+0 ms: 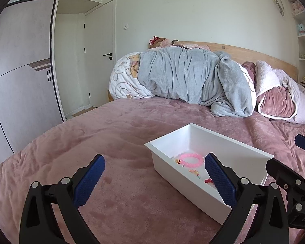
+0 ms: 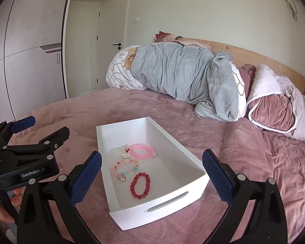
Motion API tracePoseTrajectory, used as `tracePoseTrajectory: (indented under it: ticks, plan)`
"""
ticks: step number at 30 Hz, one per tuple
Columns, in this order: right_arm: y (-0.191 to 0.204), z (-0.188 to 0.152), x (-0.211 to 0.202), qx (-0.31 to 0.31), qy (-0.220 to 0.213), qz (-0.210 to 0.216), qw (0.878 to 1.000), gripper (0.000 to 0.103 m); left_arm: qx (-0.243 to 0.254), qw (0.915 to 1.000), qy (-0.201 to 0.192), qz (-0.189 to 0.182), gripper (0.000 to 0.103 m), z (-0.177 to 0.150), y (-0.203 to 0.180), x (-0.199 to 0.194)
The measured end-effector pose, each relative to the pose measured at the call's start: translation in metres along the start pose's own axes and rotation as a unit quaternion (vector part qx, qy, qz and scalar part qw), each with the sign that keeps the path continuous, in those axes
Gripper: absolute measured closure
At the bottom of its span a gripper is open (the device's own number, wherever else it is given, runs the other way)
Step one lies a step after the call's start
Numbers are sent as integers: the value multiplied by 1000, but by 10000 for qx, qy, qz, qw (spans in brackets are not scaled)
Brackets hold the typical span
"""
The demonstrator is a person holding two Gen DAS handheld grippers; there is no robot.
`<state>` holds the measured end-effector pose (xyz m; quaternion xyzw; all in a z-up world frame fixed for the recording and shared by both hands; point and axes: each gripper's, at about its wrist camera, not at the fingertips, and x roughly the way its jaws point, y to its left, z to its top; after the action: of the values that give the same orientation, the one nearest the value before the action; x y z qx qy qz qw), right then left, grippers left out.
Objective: Organize jewelry
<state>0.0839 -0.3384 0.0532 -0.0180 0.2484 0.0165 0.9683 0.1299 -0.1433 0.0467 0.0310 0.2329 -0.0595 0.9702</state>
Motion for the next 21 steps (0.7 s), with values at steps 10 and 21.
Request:
tracePoseTrajectory:
  ticks: [10, 21]
  plan:
    - [0, -12, 3, 80, -267, -7, 9996, 5, 113, 9993, -288, 225, 3, -18, -1, -6]
    - [9, -14, 5, -108, -219, -7, 9997, 5, 98, 9993, -297, 223, 3, -21, 4, -6]
